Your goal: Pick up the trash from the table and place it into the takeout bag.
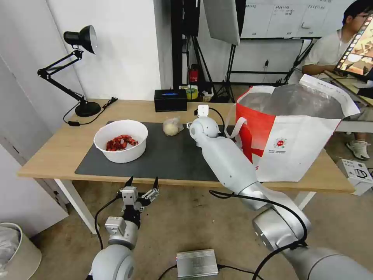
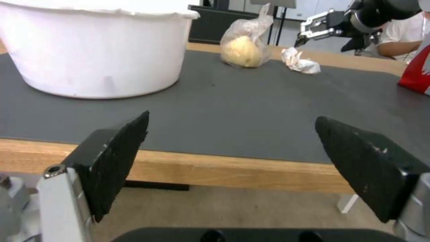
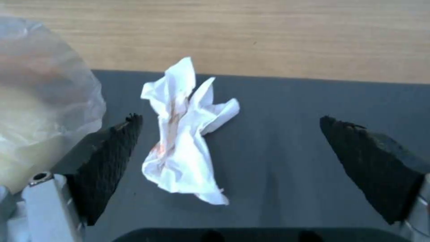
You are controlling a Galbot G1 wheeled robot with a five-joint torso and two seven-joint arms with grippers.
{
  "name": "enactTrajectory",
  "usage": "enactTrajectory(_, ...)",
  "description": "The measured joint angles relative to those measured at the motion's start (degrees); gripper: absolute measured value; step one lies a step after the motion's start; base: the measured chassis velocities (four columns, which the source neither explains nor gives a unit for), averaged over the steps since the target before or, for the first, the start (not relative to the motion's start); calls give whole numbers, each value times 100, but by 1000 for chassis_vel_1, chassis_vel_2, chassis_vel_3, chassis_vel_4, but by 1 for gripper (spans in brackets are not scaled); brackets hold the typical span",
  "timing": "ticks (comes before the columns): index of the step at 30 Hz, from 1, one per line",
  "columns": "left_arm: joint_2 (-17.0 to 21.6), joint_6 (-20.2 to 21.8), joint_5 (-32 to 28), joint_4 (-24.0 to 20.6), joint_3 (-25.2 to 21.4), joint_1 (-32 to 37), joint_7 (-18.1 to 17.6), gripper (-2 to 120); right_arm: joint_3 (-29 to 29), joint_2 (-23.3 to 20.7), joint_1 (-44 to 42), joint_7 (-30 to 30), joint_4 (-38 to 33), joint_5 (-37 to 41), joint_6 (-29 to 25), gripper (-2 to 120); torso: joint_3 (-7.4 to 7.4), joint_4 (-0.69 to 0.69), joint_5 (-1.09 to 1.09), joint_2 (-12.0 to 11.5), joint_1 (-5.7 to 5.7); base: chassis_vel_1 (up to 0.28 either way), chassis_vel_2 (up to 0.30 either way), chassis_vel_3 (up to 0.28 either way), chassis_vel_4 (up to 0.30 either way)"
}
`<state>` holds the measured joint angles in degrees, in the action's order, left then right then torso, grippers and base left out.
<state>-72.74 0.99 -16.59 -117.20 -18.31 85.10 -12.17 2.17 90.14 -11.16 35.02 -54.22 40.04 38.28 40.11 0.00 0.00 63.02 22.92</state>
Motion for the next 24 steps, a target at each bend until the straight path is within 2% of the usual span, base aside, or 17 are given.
enactTrajectory(22,-60,-32,57,77,102,-40,0,100,-95,-2,57,-470,298,39,42,98,0,0,0,0,0,0,0,0,0)
enactTrajectory(24,-60,-36,61,84,106,-52,0,100,-96,-2,58,-494,306,34,49,94,0,0,0,0,0,0,0,0,0)
